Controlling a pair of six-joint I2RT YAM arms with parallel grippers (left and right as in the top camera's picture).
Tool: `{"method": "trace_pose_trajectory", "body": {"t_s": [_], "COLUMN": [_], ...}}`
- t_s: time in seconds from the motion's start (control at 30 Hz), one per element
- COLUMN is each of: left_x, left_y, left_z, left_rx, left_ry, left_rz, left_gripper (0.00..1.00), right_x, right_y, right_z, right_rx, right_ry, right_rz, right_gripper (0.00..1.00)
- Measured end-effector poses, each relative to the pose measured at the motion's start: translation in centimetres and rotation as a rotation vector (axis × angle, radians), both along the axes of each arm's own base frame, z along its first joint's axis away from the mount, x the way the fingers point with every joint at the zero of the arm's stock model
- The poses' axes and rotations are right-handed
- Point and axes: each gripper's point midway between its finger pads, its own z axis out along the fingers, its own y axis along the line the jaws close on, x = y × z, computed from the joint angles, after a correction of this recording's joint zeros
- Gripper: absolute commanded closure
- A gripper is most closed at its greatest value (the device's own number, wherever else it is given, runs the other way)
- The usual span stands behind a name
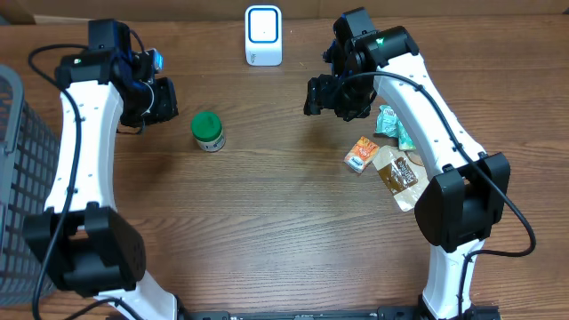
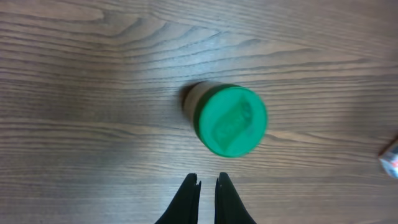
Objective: Scan the item barcode
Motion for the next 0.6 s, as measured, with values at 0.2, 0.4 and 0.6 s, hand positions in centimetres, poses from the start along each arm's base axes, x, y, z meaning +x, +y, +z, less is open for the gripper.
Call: {"method": "trace_pose_trajectory", "body": {"t_s": [0.2,0.4,0.6], "left_x": [0.6,0.2,0.0], "left_y": [0.6,0.6,0.6], "left_z": [-2.9,-5.7,-9.1], "left_rx": [0.045,0.057,0.046], "left_ry": [0.047,0.113,0.192], "left_rz": [-0.067,-0.167,-0.206], "left_gripper": [0.96,0.96,0.96], "right_x": [0.1,0.1,0.1], "right_y": [0.0,0.0,0.0], "right_z": [0.0,0.0,0.0], "right_rx": [0.002,-0.001,-0.001], "right_ry": [-0.005,-0.006,-0.006], "right_rz": [0.000,-0.001,-0.001], "right_gripper": [0.21,0.21,0.21]}}
